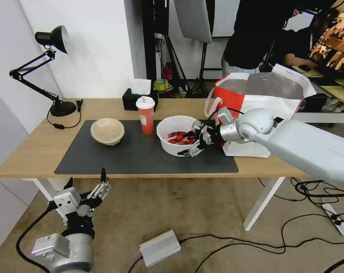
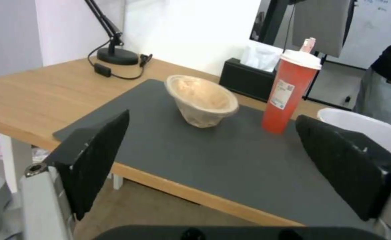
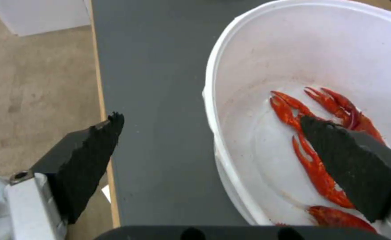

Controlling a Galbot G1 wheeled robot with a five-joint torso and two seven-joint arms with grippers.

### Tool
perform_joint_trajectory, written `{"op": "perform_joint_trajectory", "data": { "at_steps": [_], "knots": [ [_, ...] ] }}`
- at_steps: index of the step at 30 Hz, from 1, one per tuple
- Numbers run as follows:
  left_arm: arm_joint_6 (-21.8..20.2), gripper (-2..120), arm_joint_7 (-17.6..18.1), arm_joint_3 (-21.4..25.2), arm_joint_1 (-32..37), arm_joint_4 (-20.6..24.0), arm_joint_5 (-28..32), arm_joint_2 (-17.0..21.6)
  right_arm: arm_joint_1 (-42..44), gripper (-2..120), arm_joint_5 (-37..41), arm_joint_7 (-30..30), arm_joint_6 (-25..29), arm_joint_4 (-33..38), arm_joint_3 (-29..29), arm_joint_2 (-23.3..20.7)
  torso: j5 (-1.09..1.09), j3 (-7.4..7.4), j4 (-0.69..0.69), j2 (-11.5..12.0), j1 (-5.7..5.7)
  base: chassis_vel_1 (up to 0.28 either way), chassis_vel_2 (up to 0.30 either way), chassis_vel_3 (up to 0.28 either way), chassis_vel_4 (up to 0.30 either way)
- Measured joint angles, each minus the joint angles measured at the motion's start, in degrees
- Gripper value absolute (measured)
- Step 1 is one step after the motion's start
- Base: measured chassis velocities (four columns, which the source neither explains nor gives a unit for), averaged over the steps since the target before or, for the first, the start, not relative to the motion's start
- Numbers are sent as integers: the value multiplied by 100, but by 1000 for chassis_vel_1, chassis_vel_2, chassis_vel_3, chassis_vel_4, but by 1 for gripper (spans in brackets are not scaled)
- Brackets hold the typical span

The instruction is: Pick up the trash from the table and place it into the takeout bag.

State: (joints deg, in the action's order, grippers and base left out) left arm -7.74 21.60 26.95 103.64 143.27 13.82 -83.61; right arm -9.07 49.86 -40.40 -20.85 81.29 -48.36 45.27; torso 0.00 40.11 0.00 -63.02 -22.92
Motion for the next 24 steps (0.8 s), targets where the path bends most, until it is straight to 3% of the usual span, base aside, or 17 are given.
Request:
{"op": "perform_joint_trajectory", "data": {
  "at_steps": [24],
  "knots": [
    [6, 100, 39, -87, -9, -4, -114, -1, 105, 100, -148, -115, 78, -404, -18, 277, 0, 0, 0, 0, 0, 0, 0, 0, 0]
  ]
}}
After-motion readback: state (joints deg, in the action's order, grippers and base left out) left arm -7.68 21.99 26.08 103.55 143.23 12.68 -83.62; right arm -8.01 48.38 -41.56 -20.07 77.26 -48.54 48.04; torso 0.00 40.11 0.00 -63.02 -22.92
